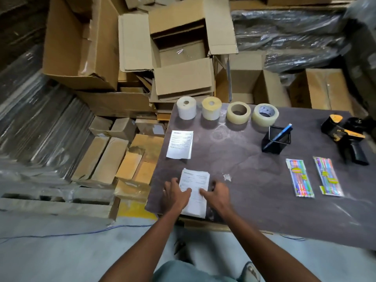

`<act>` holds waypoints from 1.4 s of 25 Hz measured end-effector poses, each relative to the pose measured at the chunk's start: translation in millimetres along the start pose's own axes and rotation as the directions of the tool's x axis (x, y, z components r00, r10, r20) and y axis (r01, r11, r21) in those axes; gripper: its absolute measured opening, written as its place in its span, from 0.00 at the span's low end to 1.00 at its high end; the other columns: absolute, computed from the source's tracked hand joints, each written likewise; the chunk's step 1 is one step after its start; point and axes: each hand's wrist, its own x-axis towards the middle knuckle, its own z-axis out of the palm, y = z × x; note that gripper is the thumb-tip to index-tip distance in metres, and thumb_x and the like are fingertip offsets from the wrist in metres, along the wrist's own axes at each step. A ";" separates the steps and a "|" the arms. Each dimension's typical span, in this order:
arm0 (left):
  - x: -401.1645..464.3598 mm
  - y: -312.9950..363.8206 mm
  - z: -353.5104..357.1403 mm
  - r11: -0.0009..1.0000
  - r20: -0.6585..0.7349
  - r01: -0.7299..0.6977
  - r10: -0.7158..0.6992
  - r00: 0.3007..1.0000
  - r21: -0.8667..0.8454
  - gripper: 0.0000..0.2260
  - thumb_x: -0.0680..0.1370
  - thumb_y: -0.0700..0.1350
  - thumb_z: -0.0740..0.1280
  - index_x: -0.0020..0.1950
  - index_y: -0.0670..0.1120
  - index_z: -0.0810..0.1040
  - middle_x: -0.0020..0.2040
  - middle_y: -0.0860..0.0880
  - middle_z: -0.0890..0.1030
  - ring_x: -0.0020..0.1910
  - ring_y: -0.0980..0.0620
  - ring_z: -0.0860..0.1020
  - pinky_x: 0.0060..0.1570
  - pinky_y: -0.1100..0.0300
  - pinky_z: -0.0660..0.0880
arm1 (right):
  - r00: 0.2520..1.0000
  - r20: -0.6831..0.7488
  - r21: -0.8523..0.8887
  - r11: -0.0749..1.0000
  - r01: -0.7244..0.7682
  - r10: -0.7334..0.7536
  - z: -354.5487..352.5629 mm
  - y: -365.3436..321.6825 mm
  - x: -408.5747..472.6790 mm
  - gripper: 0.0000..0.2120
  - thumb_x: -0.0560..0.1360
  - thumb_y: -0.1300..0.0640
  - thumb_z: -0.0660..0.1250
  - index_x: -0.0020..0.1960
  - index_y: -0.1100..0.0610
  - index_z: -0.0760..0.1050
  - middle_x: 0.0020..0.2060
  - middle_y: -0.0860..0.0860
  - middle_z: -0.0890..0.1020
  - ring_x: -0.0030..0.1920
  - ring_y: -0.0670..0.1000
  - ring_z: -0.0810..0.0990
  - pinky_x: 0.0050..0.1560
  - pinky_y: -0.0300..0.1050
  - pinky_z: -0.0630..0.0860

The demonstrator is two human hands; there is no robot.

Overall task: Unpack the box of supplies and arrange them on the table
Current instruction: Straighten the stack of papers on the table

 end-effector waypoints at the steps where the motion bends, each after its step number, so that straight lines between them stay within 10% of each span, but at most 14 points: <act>1: -1.5 -1.3 1.7 0.999 0.036 -0.008 0.007 0.999 0.040 0.31 0.73 0.55 0.71 0.72 0.49 0.64 0.67 0.45 0.67 0.67 0.41 0.70 0.61 0.48 0.71 | 1.000 -0.017 -0.006 1.000 -0.019 0.019 9.4 5.1 3.6 0.29 0.58 0.35 0.72 0.54 0.48 0.74 0.49 0.47 0.81 0.46 0.49 0.82 0.46 0.51 0.83; 7: 10.2 -3.0 5.2 0.999 0.170 0.008 -0.017 0.985 0.052 0.34 0.76 0.47 0.63 0.79 0.49 0.52 0.68 0.45 0.59 0.68 0.41 0.64 0.68 0.45 0.67 | 0.992 -0.119 -0.066 0.997 -0.038 0.030 34.3 -5.9 2.9 0.26 0.59 0.39 0.66 0.54 0.49 0.79 0.48 0.46 0.83 0.47 0.48 0.82 0.48 0.49 0.82; 23: -0.9 -5.8 2.5 0.975 0.132 -0.116 0.142 0.981 -0.187 0.32 0.72 0.40 0.68 0.75 0.48 0.63 0.70 0.46 0.72 0.69 0.44 0.69 0.67 0.47 0.72 | 0.970 -0.231 -0.035 0.995 -0.088 0.078 46.8 -8.8 -11.7 0.19 0.66 0.46 0.72 0.56 0.48 0.78 0.50 0.45 0.83 0.47 0.46 0.82 0.48 0.45 0.81; 31: 17.0 -10.2 -6.4 0.968 0.230 -0.113 0.165 0.959 -0.224 0.23 0.79 0.35 0.62 0.71 0.51 0.62 0.69 0.45 0.74 0.62 0.46 0.76 0.41 0.66 0.74 | 0.973 -0.218 0.043 0.997 -0.062 0.070 40.7 -6.9 -9.2 0.17 0.69 0.53 0.77 0.57 0.51 0.80 0.52 0.46 0.85 0.47 0.45 0.83 0.48 0.45 0.83; 35: 5.6 -9.2 -2.7 0.977 0.136 -0.189 0.202 0.970 -0.103 0.25 0.76 0.37 0.63 0.70 0.53 0.62 0.68 0.44 0.70 0.65 0.44 0.70 0.60 0.49 0.75 | 0.973 -0.204 0.076 0.993 -0.093 0.106 38.7 -8.4 -8.6 0.17 0.69 0.55 0.77 0.56 0.52 0.79 0.51 0.47 0.85 0.46 0.46 0.83 0.45 0.43 0.82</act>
